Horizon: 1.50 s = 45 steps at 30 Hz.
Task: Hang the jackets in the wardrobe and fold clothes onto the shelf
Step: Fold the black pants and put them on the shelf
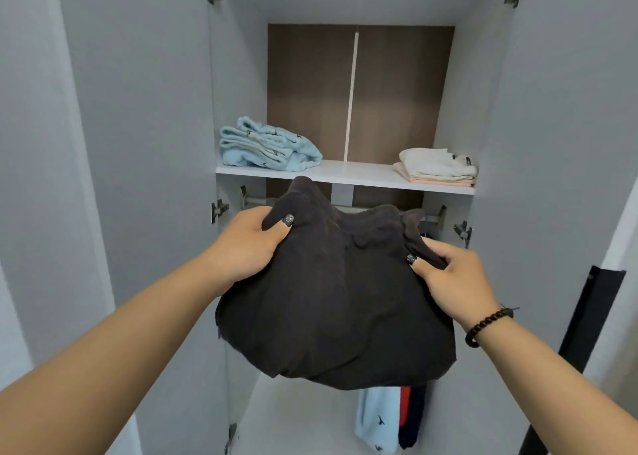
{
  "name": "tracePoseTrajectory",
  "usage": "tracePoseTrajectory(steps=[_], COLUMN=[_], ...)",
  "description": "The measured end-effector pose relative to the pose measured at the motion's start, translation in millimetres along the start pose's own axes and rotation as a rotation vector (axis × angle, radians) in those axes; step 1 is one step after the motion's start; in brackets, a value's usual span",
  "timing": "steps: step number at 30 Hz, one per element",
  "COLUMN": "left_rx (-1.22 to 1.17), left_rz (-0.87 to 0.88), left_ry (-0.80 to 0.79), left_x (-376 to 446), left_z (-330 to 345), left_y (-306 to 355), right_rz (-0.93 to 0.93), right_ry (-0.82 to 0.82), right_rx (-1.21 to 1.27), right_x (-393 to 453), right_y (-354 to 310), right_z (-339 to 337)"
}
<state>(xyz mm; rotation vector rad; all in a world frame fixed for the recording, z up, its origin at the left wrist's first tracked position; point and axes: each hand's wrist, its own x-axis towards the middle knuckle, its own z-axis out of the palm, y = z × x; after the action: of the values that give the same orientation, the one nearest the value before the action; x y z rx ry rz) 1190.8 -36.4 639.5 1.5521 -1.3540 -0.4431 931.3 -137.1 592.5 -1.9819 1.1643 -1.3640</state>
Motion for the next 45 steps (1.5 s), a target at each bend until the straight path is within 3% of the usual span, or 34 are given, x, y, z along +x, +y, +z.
tracePoseTrajectory(steps=[8,16,23,28,37,42,45], left_rx=[-0.034,0.035,-0.150,-0.384,-0.154,-0.244,-0.072], left_rz=[0.043,0.176,0.171,0.068,0.135,0.250,0.172], left_ry=[-0.004,0.083,0.199,-0.066,-0.173,-0.035,-0.019], left_x=[83,211,348,407,520,568,584], left_z=[-4,8,8,35,107,105,101], left_y=[-10,15,13,1,-35,-34,-36], right_rz=[-0.037,-0.135,-0.271,-0.313,-0.162,-0.090,0.057], right_ry=[0.059,0.151,0.226,0.241,0.241,0.341,0.337], right_rx=[-0.018,0.060,-0.019,-0.112,-0.195,-0.050,-0.092], right_x=[84,231,366,424,502,531,540], right_y=[9,32,42,59,95,107,123], right_z=[23,31,37,61,92,95,96])
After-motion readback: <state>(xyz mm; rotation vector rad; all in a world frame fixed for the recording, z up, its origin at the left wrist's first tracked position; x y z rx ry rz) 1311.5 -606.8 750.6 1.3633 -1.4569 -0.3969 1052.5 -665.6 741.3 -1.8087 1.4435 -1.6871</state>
